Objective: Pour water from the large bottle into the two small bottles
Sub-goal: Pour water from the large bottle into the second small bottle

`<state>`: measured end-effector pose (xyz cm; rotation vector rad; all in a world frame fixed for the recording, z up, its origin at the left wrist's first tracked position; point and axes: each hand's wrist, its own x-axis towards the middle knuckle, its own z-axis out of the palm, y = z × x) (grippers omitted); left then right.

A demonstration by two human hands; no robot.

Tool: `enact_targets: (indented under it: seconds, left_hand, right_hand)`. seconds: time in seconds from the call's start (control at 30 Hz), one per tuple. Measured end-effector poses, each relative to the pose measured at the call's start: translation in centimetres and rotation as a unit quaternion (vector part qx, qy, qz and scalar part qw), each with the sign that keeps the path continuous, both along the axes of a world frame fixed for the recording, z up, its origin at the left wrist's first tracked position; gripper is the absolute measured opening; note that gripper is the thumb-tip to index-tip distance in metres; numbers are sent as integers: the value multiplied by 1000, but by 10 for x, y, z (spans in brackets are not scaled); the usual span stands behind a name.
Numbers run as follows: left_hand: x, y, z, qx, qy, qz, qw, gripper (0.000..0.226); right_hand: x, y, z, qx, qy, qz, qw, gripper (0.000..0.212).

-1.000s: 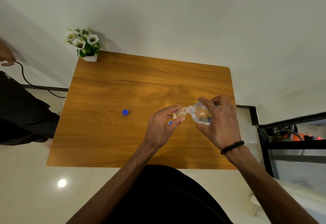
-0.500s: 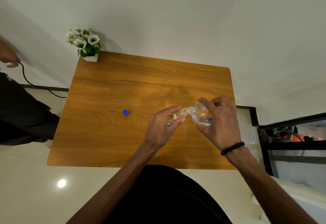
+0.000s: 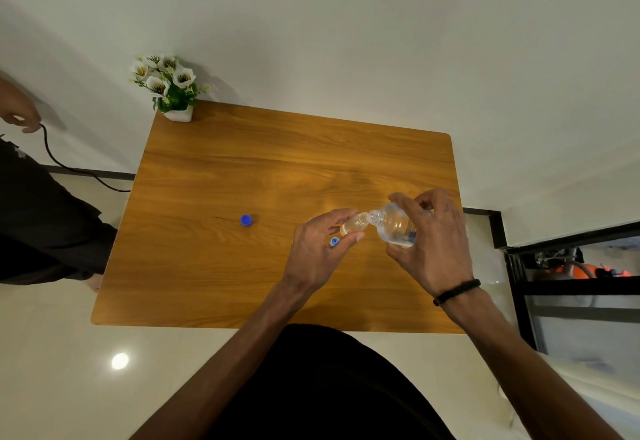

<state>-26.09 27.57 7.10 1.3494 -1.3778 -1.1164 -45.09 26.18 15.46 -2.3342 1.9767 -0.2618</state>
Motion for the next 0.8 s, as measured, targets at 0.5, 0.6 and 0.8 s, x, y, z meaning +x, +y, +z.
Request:
enact_targets:
  seconds: [0.5,0.6,0.8]
  left_hand:
    - [0,1,1,3,5,0,1000,47]
    - [0,1,1,0,6,1,1000,45]
    - [2,1,0,-8,-3,-1,1000,42]
  right_hand:
    - [-4,0,-7,-4,-2,0,1000,78]
    - [-5,0,-9,3,-21,-2,1000,77]
    - [-2,1,-24,52,-140,-32,988,73]
